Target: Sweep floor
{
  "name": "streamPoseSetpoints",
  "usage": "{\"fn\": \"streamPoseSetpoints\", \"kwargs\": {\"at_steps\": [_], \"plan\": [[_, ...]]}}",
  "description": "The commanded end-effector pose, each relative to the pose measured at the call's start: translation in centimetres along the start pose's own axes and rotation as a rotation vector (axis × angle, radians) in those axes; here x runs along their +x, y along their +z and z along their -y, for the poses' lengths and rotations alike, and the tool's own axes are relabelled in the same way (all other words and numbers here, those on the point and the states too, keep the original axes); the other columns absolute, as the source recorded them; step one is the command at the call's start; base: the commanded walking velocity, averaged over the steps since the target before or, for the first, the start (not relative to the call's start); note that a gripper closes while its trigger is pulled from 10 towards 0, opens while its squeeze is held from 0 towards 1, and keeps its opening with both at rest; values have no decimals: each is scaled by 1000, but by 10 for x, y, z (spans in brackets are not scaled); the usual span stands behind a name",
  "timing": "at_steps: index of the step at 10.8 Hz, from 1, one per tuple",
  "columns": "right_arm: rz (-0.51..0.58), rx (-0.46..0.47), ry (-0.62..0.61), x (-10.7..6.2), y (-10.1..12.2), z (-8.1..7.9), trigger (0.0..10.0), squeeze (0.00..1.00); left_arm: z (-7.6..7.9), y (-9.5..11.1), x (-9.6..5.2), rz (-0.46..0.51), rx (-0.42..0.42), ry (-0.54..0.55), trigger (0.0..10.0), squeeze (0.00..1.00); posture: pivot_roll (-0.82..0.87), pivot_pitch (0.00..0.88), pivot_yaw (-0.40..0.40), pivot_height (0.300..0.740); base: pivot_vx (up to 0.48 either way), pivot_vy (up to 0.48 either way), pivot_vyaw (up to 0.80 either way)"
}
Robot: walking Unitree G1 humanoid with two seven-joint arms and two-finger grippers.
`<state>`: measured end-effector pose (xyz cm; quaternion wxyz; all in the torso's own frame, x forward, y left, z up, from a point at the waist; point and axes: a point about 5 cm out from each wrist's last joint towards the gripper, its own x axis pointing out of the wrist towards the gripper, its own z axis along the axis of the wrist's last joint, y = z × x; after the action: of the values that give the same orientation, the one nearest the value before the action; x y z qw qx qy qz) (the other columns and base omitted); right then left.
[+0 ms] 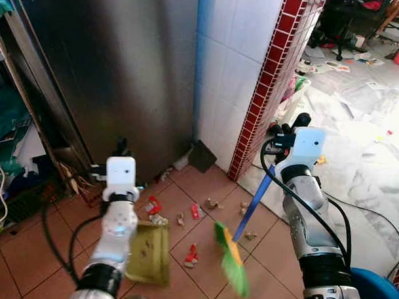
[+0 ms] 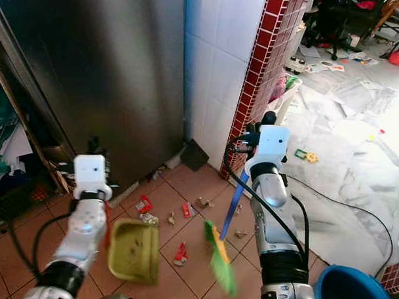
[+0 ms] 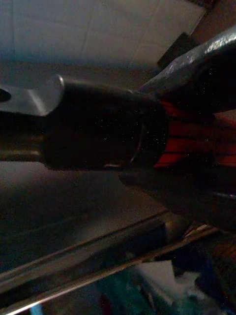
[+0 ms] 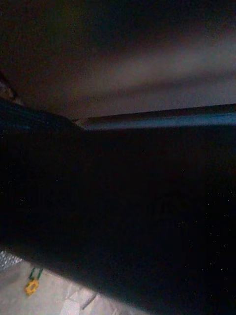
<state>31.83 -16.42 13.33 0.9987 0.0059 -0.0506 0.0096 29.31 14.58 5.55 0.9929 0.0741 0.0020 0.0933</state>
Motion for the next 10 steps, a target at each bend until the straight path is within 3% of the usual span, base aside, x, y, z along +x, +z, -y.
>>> {"fn": "streamPoseSetpoints", "kwargs": {"at_steps": [1, 3, 6, 8, 10], "plan": [[33, 2, -1, 4, 11, -1, 10000, 0, 8, 3, 2, 16, -17, -19, 10000, 0, -157, 0, -51, 740, 0, 0, 0], [-11, 25, 20, 2, 6, -11, 10000, 0, 18, -4, 6, -34, -66, -43, 10000, 0, -164, 0, -52, 740, 0, 0, 0], [-133, 146, 31, -3, -9, -19, 10000, 0, 28, -7, 8, -54, -58, -80, 10000, 0, -179, 0, -45, 740, 0, 0, 0], [-213, 332, 25, -2, -12, -18, 10000, 0, 30, -8, 9, -54, -59, -83, 10000, 0, -185, 0, -49, 740, 0, 0, 0], [-164, 477, -4, 8, 6, -14, 10000, 0, 31, -9, 10, -55, -61, -84, 10000, 0, -183, 0, -50, 740, 0, 0, 0]]}}
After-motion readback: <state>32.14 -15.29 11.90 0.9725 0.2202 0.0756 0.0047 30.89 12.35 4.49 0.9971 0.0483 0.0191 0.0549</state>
